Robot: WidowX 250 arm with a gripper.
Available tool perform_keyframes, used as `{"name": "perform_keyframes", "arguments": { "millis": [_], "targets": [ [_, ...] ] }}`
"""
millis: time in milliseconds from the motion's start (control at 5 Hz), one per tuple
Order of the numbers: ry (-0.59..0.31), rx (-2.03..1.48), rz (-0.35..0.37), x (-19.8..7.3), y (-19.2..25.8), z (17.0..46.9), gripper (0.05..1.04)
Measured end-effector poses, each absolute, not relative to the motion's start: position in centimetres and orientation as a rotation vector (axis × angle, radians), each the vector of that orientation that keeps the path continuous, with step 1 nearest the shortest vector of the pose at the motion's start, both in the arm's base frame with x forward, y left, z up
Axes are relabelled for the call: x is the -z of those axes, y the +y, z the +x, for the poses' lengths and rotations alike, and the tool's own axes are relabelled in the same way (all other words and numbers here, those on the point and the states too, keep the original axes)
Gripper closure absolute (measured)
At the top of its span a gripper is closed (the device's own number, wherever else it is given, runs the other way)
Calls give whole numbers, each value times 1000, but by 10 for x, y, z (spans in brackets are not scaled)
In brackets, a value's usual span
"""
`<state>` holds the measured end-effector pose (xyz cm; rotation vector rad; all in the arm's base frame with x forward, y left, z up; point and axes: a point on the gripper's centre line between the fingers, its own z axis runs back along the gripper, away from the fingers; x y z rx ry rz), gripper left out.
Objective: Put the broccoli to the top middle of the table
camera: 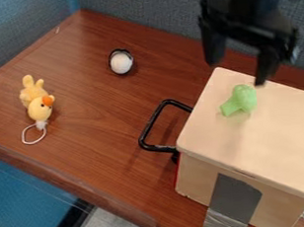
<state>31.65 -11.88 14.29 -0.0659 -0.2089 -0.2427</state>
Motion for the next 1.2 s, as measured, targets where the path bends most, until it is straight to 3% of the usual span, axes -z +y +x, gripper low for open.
{"name": "perform_keyframes", "arguments": {
  "millis": [400, 600, 800, 1200],
  "targets": [
    [-130, 313, -31, -111, -139, 314, 133],
    [-138, 306, -19, -111, -135, 316, 418],
    [-163, 275, -20, -119, -124, 328, 550],
    [-241, 142, -6, -141, -71, 372, 550]
  ]
}}
